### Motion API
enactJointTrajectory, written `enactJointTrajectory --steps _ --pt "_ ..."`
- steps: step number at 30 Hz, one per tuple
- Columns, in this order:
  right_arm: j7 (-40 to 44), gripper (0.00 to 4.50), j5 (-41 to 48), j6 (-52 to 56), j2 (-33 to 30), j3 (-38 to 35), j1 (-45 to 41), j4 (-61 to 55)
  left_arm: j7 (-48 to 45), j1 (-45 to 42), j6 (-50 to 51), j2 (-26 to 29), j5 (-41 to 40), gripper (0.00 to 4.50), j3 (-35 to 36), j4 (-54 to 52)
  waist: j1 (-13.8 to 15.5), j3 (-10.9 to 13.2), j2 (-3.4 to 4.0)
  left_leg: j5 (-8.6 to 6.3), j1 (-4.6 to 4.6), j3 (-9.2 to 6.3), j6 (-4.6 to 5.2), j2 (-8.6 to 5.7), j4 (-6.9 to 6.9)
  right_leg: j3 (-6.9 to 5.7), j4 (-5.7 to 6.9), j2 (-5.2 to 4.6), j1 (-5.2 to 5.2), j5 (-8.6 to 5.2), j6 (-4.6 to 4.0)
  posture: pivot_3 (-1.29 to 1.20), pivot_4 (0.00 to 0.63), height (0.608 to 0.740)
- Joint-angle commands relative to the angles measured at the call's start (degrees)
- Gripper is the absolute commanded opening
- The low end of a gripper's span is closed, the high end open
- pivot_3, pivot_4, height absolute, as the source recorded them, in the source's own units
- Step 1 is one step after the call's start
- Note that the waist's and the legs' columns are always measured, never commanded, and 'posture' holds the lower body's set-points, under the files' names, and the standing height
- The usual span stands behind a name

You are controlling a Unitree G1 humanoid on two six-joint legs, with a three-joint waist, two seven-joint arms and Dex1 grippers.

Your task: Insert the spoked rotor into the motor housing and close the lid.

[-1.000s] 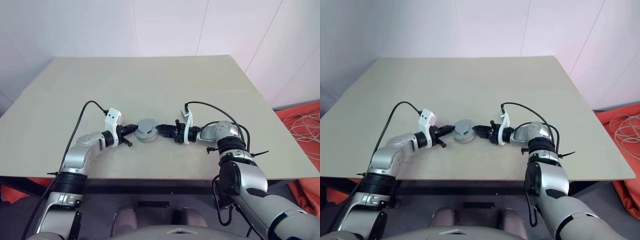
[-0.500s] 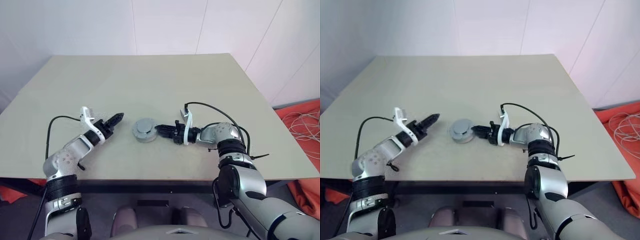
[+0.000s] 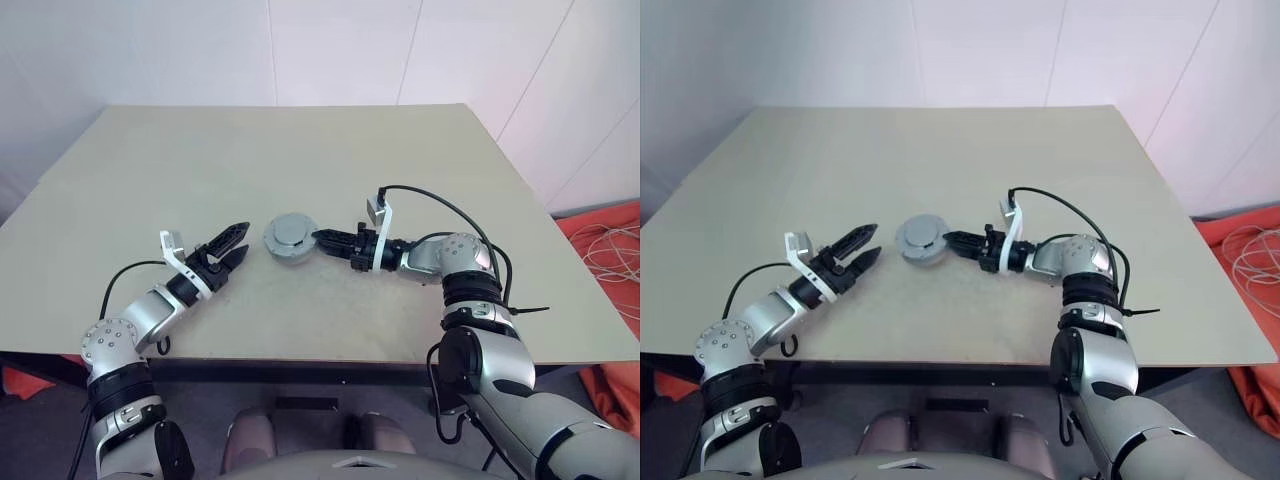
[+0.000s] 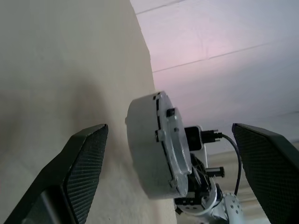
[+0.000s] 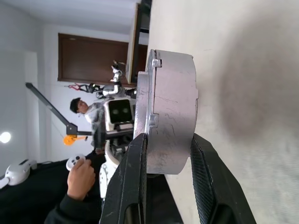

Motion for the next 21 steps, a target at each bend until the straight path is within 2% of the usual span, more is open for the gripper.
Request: enactJointTrajectory --steps 1,14,17,21 --pt "1.04 1.12 4.79 1.52 0.61 -1.33 -2.46 -4.51 1.04 0.14 0.18 -0.45 -4.04 4.5 -0.69 -1.95 0.06 0.0 0.0 0.0 0.0 0.0 0.0 0.0 0.0 0.0 0.0 0.0 0.0 0.0 0.0 0.0 0.0 0.74" --pt "-0.05 1.12 7.34 5.6 2.86 -0.01 -1.13 -10.76 3.01 -0.24 -2.01 -1.42 -9.33 4.5 -5.58 -3.86 1.11 0.0 -0.01 0.01 0.02 0.0 -0.01 0.0 0.04 0.0 0.04 0.0 0.01 0.02 0.03 0.0 0.0 0.74" --pt "-0.09 1.12 7.32 6.05 3.09 0.27 -0.7 -11.54 2.67 -0.33 -2.84 -1.23 -10.48 3.92 -6.1 -4.52 1.21 0.0 -0.01 0.01 0.01 0.0 -0.01 -0.01 0.06 0.01 0.05 -0.01 0.02 0.02 0.04 0.0 0.0 0.74" --pt "-0.15 1.12 7.28 6.13 3.24 0.3 -0.54 -11.77 3.08 -0.03 -3.6 -0.9 -11.67 2.6 -6.79 -4.69 1.27 0.0 -0.01 0.01 0.01 -0.01 -0.02 -0.01 0.07 0.01 0.06 0.0 0.02 0.03 0.05 0.0 0.0 0.74"
